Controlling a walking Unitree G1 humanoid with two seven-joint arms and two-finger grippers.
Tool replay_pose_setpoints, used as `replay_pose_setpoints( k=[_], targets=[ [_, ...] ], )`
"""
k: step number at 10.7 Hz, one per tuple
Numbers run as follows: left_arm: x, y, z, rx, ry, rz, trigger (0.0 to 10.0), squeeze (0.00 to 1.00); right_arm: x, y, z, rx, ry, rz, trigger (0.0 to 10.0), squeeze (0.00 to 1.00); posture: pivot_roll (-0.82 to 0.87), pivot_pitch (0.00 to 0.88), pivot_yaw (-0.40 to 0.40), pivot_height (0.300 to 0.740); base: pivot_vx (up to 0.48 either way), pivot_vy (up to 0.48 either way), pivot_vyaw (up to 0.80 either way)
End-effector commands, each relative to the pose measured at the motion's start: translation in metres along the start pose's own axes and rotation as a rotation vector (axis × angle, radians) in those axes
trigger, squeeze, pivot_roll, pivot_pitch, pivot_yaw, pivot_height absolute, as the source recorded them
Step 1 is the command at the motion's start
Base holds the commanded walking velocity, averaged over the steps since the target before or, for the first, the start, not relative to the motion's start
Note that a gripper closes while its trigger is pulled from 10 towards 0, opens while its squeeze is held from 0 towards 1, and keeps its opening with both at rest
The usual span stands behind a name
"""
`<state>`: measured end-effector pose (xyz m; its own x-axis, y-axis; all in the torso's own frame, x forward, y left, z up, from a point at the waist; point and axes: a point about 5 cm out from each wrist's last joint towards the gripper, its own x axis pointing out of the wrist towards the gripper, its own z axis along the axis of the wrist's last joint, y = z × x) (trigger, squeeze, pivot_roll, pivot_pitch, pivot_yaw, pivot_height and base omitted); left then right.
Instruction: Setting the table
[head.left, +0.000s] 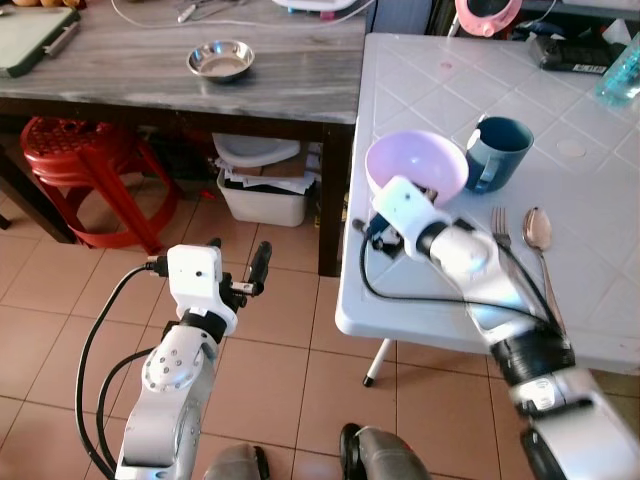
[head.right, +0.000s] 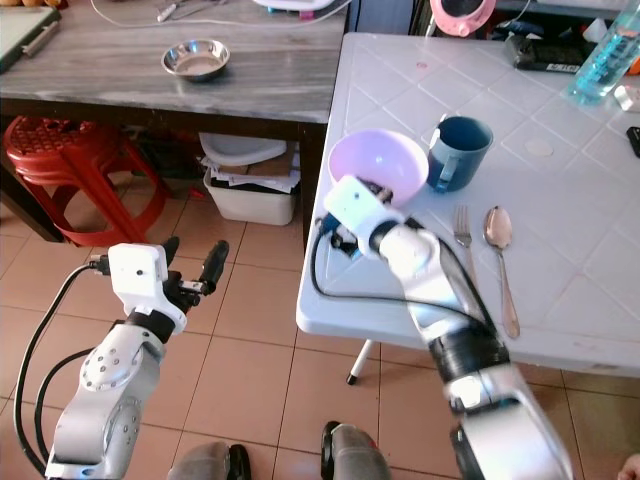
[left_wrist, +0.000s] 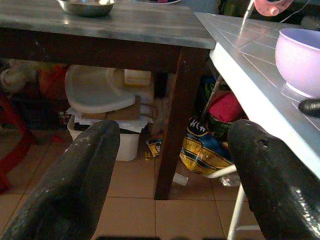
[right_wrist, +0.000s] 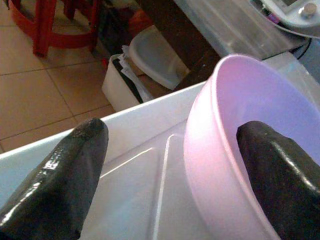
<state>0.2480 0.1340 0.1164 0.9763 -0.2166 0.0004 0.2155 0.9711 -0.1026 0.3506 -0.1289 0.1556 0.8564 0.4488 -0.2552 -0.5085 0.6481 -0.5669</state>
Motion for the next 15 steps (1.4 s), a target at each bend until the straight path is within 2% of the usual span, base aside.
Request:
replay_pose_setpoints(
  k=[1, 2, 9, 15],
  targets=[
    [-0.001, 0.0, -0.004, 0.01, 0.027, -0.006, 10.0, 0.0, 0.003, -0.001, 0.003, -0.013, -0.003, 0.002, 1.6, 0.0, -0.04, 0.151, 0.021, 0.74, 0.0, 0.0, 0.0],
    [-0.001, 0.0, -0.004, 0.011, 0.028, -0.005, 10.0, 0.0, 0.004, -0.002, 0.002, -0.013, 0.007, 0.001, 0.0, 0.0, -0.04, 0.152, 0.021, 0.74, 0.0, 0.0, 0.0],
    [-0.001, 0.0, -0.006, 0.012, 0.047, -0.006, 10.0, 0.0, 0.002, -0.003, -0.017, 0.005, 0.114, 0.004, 0.0, 0.0, -0.05, 0.16, 0.024, 0.74, 0.0, 0.0, 0.0],
    [0.0, 0.001, -0.004, 0.008, 0.043, 0.002, 10.0, 0.0, 0.0, -0.003, -0.018, 0.01, 0.114, 0.004, 0.0, 0.0, -0.04, 0.166, 0.019, 0.74, 0.0, 0.0, 0.0]
  ],
)
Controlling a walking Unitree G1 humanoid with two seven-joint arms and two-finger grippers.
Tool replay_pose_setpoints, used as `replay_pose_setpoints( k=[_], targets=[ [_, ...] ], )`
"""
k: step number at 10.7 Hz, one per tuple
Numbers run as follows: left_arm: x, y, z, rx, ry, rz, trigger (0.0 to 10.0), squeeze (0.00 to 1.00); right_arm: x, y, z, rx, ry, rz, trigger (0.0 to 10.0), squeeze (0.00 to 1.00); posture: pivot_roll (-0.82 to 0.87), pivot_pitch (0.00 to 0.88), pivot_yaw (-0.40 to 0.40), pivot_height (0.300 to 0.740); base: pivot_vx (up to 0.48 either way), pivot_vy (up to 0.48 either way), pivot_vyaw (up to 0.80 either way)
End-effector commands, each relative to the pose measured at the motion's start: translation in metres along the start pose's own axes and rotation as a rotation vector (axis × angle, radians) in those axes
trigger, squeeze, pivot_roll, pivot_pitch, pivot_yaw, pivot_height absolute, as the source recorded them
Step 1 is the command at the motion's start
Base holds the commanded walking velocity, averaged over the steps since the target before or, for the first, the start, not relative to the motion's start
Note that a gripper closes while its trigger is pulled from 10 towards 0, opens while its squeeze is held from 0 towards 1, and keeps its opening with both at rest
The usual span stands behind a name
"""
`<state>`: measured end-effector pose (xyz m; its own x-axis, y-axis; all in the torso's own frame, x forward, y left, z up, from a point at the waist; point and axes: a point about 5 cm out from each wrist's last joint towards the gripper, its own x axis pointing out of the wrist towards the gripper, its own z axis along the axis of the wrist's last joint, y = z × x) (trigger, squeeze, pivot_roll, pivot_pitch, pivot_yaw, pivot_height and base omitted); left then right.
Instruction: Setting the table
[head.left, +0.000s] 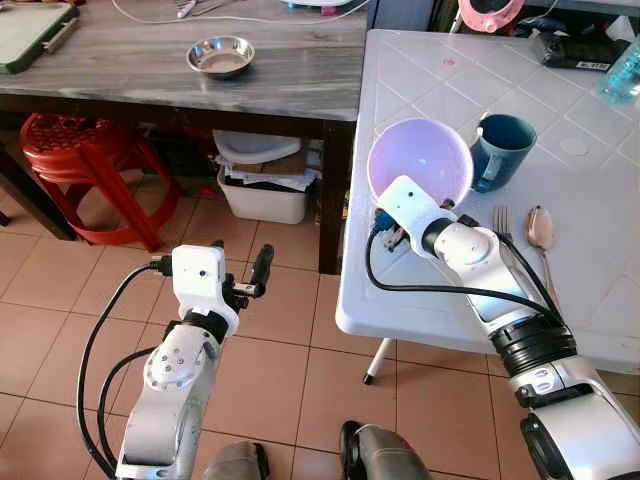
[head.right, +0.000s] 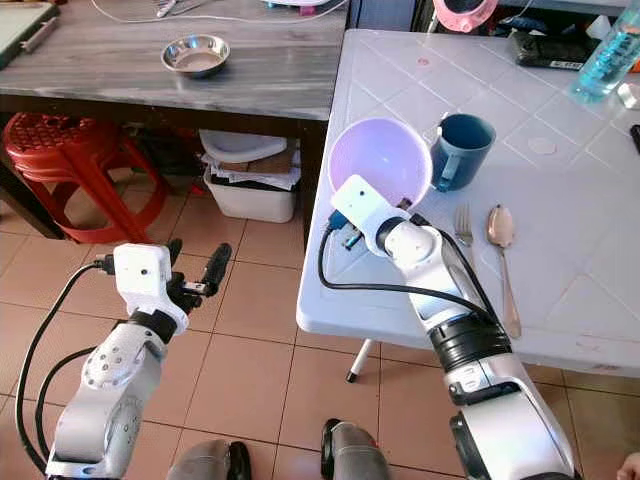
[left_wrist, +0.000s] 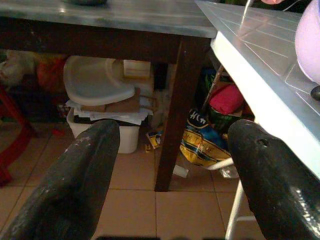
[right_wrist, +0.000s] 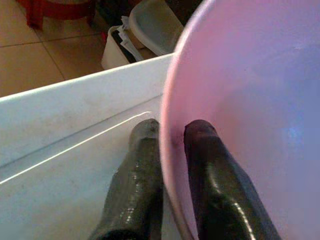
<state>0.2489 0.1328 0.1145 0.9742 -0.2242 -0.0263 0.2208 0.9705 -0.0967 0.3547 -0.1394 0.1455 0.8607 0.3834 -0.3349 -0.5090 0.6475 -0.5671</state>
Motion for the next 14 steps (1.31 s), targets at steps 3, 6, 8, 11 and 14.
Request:
replay_pose_setpoints(
  k=[3, 6, 8, 11, 14],
  targets=[
    [0.0, 0.001, -0.002, -0.001, 0.011, 0.0, 10.0, 0.0, -0.004, 0.001, -0.006, -0.005, -0.007, -0.023, 0.0, 0.0, -0.04, 0.158, 0.022, 0.74, 0.0, 0.0, 0.0],
    [0.001, 0.001, -0.003, -0.006, 0.013, 0.001, 10.0, 0.0, -0.013, 0.004, -0.003, 0.032, -0.089, -0.102, 0.0, 0.0, -0.05, 0.154, 0.021, 0.74, 0.0, 0.0, 0.0],
    [0.003, 0.001, -0.002, -0.005, 0.004, 0.004, 10.0, 0.0, -0.021, 0.003, 0.003, 0.03, -0.162, -0.195, 0.0, 0.0, -0.05, 0.143, 0.022, 0.74, 0.0, 0.24, 0.0],
    [0.005, 0.002, -0.001, -0.003, -0.011, 0.008, 10.0, 0.0, -0.038, 0.006, 0.011, 0.069, -0.284, -0.319, 0.0, 0.0, -0.06, 0.129, 0.022, 0.74, 0.0, 0.48, 0.0],
    [0.005, 0.0, -0.003, 0.017, -0.025, -0.023, 10.0, 0.0, -0.047, 0.024, 0.016, 0.112, -0.362, -0.344, 0.0, 0.0, -0.06, 0.1, 0.011, 0.74, 0.0, 0.457, 0.0]
  ],
)
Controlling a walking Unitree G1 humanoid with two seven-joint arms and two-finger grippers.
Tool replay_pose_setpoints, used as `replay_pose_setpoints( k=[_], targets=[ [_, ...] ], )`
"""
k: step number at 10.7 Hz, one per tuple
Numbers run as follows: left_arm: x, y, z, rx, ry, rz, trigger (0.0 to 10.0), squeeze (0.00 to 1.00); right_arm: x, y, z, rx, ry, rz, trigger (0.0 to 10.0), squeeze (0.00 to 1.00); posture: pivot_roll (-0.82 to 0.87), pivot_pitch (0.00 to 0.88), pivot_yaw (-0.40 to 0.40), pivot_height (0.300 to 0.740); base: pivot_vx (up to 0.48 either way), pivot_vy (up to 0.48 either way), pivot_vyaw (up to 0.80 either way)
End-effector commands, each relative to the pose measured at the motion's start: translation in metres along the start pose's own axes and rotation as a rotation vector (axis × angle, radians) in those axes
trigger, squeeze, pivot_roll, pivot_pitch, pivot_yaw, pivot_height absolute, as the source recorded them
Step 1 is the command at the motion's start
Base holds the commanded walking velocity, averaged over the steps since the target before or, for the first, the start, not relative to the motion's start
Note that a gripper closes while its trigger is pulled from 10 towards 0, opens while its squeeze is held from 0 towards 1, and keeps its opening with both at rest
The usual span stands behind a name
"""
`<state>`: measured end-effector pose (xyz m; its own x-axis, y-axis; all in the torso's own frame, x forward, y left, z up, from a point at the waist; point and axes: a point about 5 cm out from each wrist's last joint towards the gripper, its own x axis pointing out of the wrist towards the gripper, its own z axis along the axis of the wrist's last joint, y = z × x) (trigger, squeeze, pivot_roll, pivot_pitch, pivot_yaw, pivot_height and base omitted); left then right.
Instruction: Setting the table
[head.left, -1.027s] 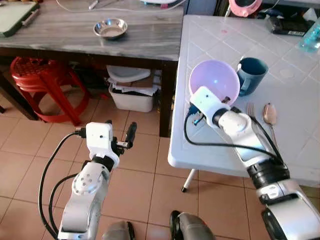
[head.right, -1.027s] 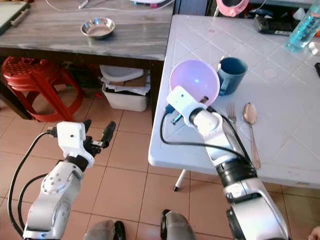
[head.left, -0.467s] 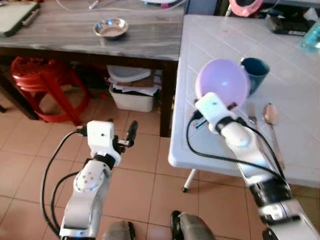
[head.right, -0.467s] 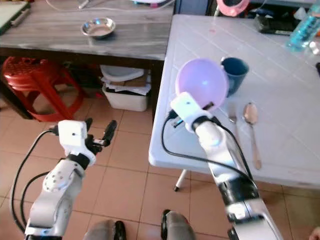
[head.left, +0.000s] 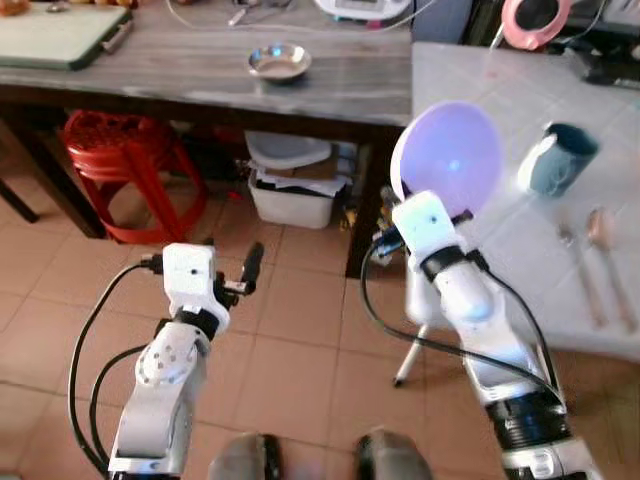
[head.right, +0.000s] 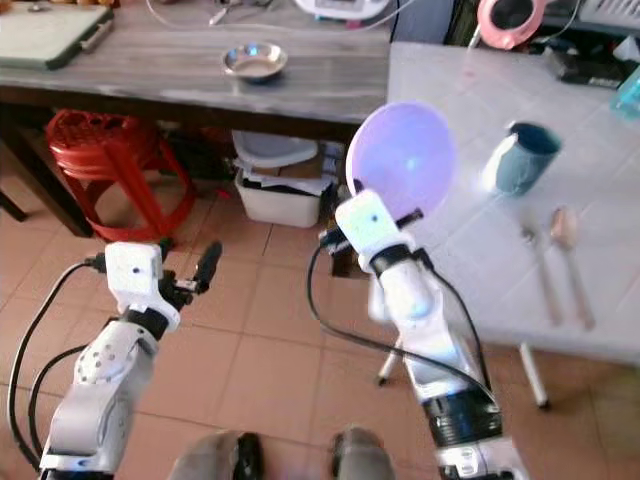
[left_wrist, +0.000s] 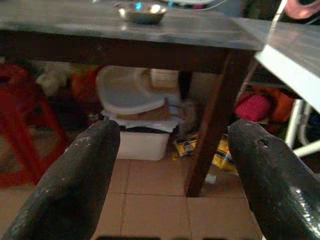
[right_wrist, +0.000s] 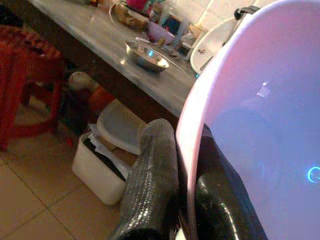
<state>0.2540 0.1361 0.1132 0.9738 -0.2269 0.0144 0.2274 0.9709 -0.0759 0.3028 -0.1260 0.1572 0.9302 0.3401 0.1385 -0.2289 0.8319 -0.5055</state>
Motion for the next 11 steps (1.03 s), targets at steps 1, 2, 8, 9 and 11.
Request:
replay_pose_setpoints(
  k=[1, 2, 8, 9, 11],
  targets=[
    [0.0011, -0.0082, -0.0014, 0.018, -0.007, -0.037, 10.0, 0.0, -0.0035, -0.0022, -0.0007, 0.032, -0.006, -0.034, 0.0, 0.0, -0.06, 0.089, 0.015, 0.74, 0.439, 0.0, 0.0],
    [0.0011, -0.0098, -0.0021, 0.024, -0.009, -0.043, 10.0, 0.0, -0.0033, -0.0011, -0.0003, 0.057, -0.01, -0.045, 0.0, 0.0, -0.06, 0.088, 0.016, 0.74, 0.458, 0.0, 0.0],
    [0.0074, -0.0085, 0.0027, 0.036, -0.039, -0.056, 10.0, 0.0, -0.0026, 0.0068, 0.0085, 0.084, -0.065, -0.013, 0.0, 0.0, -0.06, 0.091, 0.033, 0.74, 0.476, 0.0, 0.0],
    [0.0077, -0.0087, 0.0025, 0.029, -0.039, -0.055, 10.0, 0.0, -0.003, 0.0069, 0.0085, 0.084, -0.067, -0.013, 0.0, 0.0, -0.06, 0.091, 0.032, 0.74, 0.465, 0.0, 0.0],
    [0.0087, -0.0093, 0.003, 0.037, -0.046, -0.056, 10.0, 0.0, -0.0045, 0.0068, 0.008, 0.085, -0.066, -0.011, 0.0, 0.0, -0.06, 0.092, 0.033, 0.74, 0.454, 0.0, 0.0]
  ],
)
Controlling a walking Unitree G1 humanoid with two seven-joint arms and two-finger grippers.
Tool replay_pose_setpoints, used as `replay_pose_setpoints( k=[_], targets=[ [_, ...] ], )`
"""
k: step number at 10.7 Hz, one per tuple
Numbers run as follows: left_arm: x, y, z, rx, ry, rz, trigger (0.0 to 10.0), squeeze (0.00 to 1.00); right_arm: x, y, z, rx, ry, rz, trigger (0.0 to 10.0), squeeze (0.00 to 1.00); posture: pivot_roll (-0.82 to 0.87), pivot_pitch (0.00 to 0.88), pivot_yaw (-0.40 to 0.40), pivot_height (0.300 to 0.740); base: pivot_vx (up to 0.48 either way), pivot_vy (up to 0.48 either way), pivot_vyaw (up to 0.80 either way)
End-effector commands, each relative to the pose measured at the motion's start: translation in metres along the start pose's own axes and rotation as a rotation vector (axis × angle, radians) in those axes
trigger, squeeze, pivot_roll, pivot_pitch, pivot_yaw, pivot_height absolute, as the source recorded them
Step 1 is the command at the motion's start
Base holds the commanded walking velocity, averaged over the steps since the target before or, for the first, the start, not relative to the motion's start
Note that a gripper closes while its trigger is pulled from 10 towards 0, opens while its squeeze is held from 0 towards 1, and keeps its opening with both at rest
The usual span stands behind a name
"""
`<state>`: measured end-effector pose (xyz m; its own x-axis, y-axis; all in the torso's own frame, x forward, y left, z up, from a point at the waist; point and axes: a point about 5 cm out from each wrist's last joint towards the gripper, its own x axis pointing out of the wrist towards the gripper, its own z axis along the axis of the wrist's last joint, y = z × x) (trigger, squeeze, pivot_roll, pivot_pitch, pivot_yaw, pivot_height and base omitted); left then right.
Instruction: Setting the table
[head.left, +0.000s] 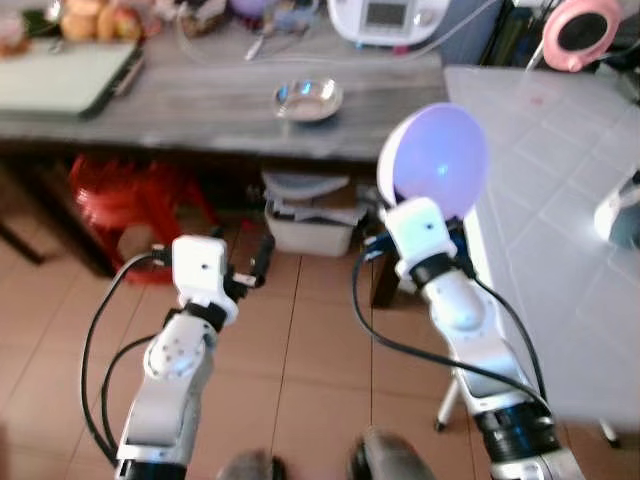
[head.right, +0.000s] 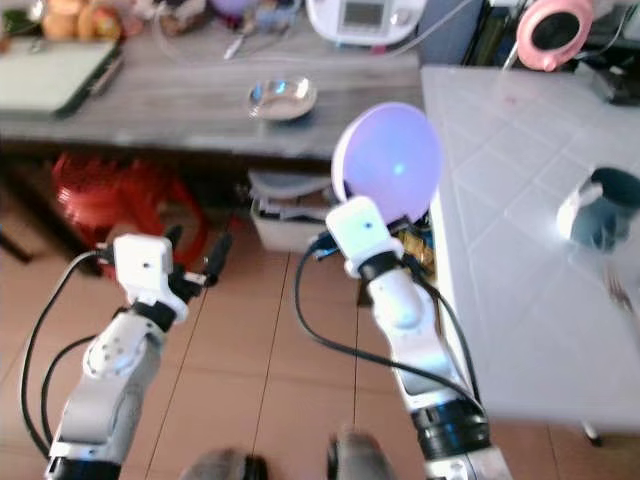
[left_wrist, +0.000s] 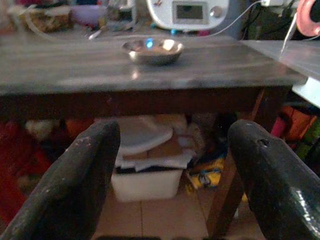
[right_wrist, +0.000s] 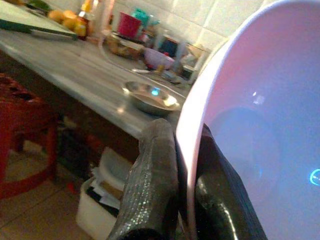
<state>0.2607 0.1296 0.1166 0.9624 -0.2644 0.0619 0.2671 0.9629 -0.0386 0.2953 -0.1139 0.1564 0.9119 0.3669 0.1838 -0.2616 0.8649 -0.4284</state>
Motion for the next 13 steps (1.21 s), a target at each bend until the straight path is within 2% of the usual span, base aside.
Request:
replay_pose_setpoints(
  k=[1, 9, 11, 13],
  targets=[
    [0.001, -0.004, 0.001, 0.013, -0.005, -0.017, 10.0, 0.0, -0.002, -0.005, 0.002, -0.004, -0.013, -0.016, 0.0, 0.0, -0.07, 0.093, 0.033, 0.74, 0.45, 0.0, 0.0],
    [0.005, -0.005, 0.005, 0.013, -0.028, -0.01, 10.0, 0.0, 0.0, -0.003, 0.007, 0.005, -0.042, -0.002, 0.0, 0.0, -0.07, 0.101, 0.034, 0.74, 0.476, 0.0, 0.0],
    [0.005, -0.005, 0.006, 0.009, -0.031, -0.002, 10.0, 0.0, 0.004, 0.0, 0.014, -0.036, -0.083, 0.04, 0.0, 0.0, -0.07, 0.102, 0.033, 0.74, 0.465, 0.0, 0.0],
    [0.007, -0.005, 0.009, -0.008, -0.039, 0.013, 10.0, 0.0, 0.011, -0.003, 0.019, -0.061, -0.115, 0.068, 0.0, 0.0, -0.06, 0.102, 0.03, 0.74, 0.36, 0.313, 0.0]
  ],
)
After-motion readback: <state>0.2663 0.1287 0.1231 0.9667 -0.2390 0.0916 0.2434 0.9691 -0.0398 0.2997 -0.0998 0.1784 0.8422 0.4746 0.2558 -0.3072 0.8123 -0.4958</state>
